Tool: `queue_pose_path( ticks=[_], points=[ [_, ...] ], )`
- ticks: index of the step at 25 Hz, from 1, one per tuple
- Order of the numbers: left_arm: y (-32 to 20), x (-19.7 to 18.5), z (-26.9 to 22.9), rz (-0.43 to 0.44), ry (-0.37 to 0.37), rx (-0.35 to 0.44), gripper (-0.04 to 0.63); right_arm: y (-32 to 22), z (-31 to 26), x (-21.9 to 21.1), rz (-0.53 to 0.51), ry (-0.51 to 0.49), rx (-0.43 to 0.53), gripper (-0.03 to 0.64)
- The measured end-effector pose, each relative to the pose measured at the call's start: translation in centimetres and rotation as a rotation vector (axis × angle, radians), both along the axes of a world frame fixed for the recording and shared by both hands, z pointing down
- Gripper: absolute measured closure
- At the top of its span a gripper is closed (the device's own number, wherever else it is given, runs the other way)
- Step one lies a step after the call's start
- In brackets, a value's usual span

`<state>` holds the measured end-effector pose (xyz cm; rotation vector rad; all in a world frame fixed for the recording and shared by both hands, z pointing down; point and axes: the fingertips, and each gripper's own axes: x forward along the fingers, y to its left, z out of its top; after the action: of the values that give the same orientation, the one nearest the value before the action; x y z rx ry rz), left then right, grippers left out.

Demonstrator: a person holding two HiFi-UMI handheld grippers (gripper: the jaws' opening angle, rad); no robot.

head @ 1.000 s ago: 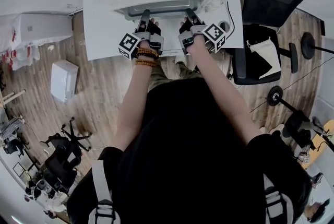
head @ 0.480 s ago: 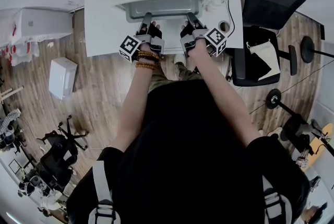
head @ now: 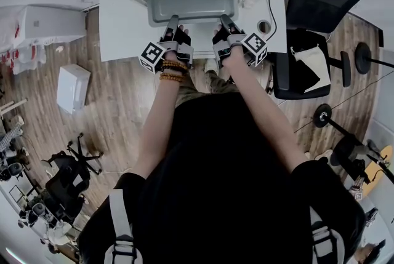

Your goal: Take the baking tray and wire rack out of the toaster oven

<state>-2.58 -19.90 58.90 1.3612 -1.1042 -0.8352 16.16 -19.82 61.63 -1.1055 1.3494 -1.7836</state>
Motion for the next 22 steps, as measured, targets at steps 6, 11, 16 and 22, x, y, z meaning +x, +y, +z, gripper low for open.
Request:
queue_pose_path(
  ticks=[6, 11, 16, 22],
  points=[
    [0.8, -0.1, 0.3, -0.009, -0.022, -0.02, 0.514, 0.5, -0.1, 0.1, -0.012, -0.004, 0.002, 0.557],
    [1.4, 0.0, 0.4, -0.014, -0.018, -0.024, 0.514, 1.1, -0.1, 0.2, -0.017, -0.013, -0.012, 0.558],
    [1.6, 0.0, 0.5, -0.007, -0.024, -0.03, 0.514, 1.2, 0.1, 0.2, -0.015, -0.019, -0.022, 0.56],
    [2.2, 0.4, 0.2, 0.008, -0.002, -0.021, 0.514, 2.0, 0.0, 0.3, -0.015, -0.029, -0.033, 0.56]
  ],
)
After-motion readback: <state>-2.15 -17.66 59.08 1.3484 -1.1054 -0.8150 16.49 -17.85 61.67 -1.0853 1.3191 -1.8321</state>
